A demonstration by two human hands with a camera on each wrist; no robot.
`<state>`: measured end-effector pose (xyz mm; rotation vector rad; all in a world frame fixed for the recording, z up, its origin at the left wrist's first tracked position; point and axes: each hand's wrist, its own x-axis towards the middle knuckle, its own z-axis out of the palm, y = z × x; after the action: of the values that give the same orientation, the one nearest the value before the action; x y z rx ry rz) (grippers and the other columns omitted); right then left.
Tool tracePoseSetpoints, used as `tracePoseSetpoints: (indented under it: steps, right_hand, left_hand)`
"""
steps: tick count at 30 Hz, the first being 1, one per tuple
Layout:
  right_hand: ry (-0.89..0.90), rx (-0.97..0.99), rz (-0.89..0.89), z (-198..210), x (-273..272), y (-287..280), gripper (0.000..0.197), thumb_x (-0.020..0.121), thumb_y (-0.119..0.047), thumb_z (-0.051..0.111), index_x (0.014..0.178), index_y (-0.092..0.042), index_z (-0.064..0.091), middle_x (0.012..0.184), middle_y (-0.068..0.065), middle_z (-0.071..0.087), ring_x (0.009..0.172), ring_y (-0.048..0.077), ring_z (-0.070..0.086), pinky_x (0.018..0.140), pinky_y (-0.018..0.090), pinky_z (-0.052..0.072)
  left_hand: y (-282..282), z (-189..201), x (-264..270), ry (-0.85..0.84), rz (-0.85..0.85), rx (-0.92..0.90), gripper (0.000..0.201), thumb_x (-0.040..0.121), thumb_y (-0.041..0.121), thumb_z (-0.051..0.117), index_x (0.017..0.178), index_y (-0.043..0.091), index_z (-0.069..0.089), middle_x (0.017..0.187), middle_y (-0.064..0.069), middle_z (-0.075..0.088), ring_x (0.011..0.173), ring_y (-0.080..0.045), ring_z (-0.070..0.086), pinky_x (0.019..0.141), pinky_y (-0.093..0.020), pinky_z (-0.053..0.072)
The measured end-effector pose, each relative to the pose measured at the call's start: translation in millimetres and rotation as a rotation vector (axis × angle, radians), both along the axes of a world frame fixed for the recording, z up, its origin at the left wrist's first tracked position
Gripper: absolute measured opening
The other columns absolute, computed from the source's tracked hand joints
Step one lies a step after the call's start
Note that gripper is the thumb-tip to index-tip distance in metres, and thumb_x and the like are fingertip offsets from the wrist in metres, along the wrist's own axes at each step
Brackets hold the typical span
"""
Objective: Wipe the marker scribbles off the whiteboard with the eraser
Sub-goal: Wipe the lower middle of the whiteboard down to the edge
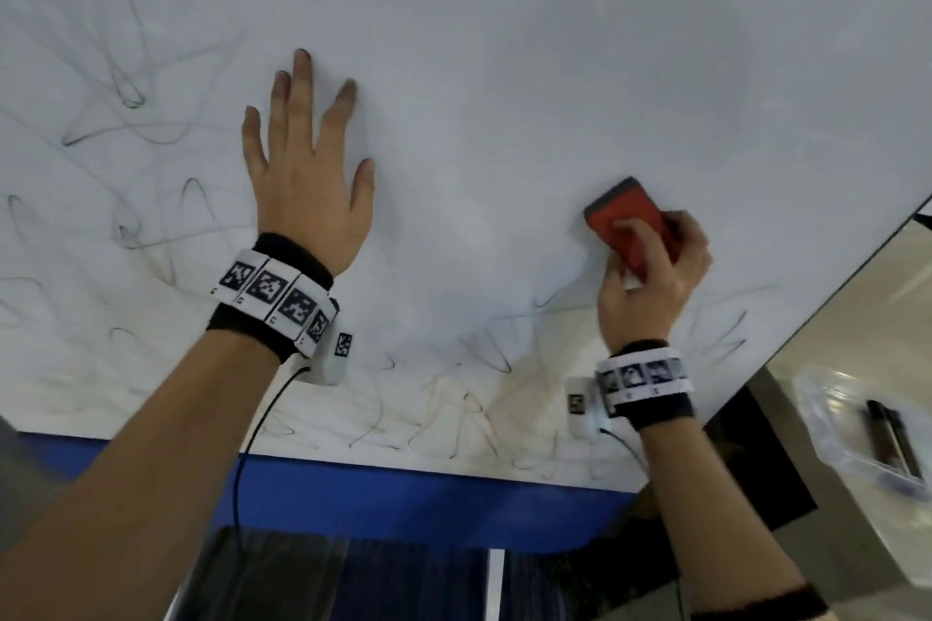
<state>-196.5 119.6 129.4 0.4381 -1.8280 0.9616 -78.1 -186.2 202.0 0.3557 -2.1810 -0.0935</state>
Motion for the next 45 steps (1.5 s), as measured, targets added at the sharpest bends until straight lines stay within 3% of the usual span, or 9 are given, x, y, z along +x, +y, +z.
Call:
tracePoseSetpoints:
  steps: [2, 6, 10, 16, 20, 26, 29, 38, 45]
  right_hand:
    - [0.021, 0.049, 0.03, -35, 6, -39, 0.045, 0.072, 0.005, 0.07, 0.111, -0.018, 0.074, 0.13, 0.021, 0.054, 0.118, 0.039, 0.051, 0.102, 0.052, 0.042]
    - [0.131, 0.7, 0.247, -126, 28, -98, 0.047, 0.072, 0.001, 0.077, 0.107, -0.031, 0.077, 0.132, 0.008, 0.057, 0.115, 0.033, 0.051, 0.101, 0.049, 0.039]
    - [0.12, 0.945, 0.35, -116, 22, -81, 0.05, 0.07, -0.002, 0.082, 0.108, -0.033, 0.077, 0.13, 0.007, 0.063, 0.116, 0.029, 0.048, 0.1, 0.045, 0.037]
    - [0.054, 0.312, 0.027, -30, -8, 22, 0.04, 0.078, 0.004, 0.07, 0.107, -0.023, 0.077, 0.135, 0.012, 0.053, 0.119, 0.039, 0.046, 0.102, 0.055, 0.043]
    - [-0.058, -0.039, 0.004, -37, 0, -8, 0.041, 0.073, 0.003, 0.07, 0.108, -0.018, 0.076, 0.132, 0.015, 0.052, 0.118, 0.038, 0.048, 0.1, 0.055, 0.043]
    - [0.01, 0.664, 0.302, -117, 34, -83, 0.049, 0.066, 0.003, 0.075, 0.1, -0.033, 0.077, 0.128, 0.006, 0.061, 0.114, 0.03, 0.049, 0.1, 0.048, 0.041]
    - [0.002, 0.703, 0.33, -97, 27, -62, 0.045, 0.067, 0.001, 0.074, 0.098, -0.031, 0.077, 0.126, 0.008, 0.062, 0.112, 0.03, 0.049, 0.098, 0.046, 0.04]
    - [-0.083, -0.448, -0.141, -1, -31, 81, 0.044, 0.072, 0.001, 0.064, 0.114, -0.011, 0.067, 0.133, 0.019, 0.05, 0.12, 0.034, 0.052, 0.103, 0.053, 0.045]
    - [-0.201, 0.206, 0.175, -105, 37, -59, 0.049, 0.06, 0.013, 0.068, 0.094, -0.022, 0.076, 0.131, 0.009, 0.055, 0.124, 0.033, 0.043, 0.109, 0.056, 0.036]
  left_hand:
    - [17, 1, -2, -0.011, -0.048, -0.081, 0.064, 0.096, 0.031, 0.05, 0.155, 0.024, 0.028, 0.168, -0.012, 0.007, 0.155, -0.032, 0.01, 0.123, -0.058, 0.011]
    - [42, -6, -11, -0.101, -0.159, -0.238, 0.064, 0.096, 0.032, 0.049, 0.156, 0.029, 0.027, 0.168, -0.01, 0.007, 0.155, -0.029, 0.01, 0.124, -0.054, 0.012]
    - [40, -13, -18, -0.096, -0.149, -0.229, 0.059, 0.099, 0.03, 0.047, 0.155, 0.033, 0.03, 0.168, -0.004, 0.01, 0.155, -0.023, 0.013, 0.124, -0.054, 0.013]
    - [51, -23, -28, 0.011, -0.206, -0.123, 0.053, 0.1, 0.034, 0.048, 0.152, 0.027, 0.037, 0.167, -0.008, 0.014, 0.156, -0.026, 0.012, 0.124, -0.054, 0.012]
    - [61, -25, -32, 0.016, -0.208, -0.052, 0.054, 0.101, 0.04, 0.048, 0.152, 0.025, 0.038, 0.168, -0.009, 0.011, 0.156, -0.028, 0.009, 0.123, -0.055, 0.012]
    - [53, -23, -27, -0.04, -0.151, -0.136, 0.055, 0.102, 0.041, 0.044, 0.154, 0.028, 0.032, 0.168, -0.007, 0.009, 0.156, -0.025, 0.009, 0.123, -0.056, 0.011]
    - [47, -26, -27, -0.038, -0.145, -0.169, 0.056, 0.102, 0.041, 0.045, 0.155, 0.029, 0.03, 0.168, -0.006, 0.009, 0.156, -0.024, 0.009, 0.124, -0.056, 0.011]
    - [74, -34, -40, 0.097, -0.231, 0.064, 0.074, 0.092, 0.061, 0.057, 0.151, 0.02, 0.038, 0.168, -0.012, 0.01, 0.156, -0.029, 0.005, 0.125, -0.055, 0.009]
    - [67, -38, -42, 0.105, -0.207, -0.006, 0.079, 0.09, 0.064, 0.058, 0.153, 0.02, 0.037, 0.166, -0.014, 0.014, 0.155, -0.03, 0.011, 0.123, -0.055, 0.016]
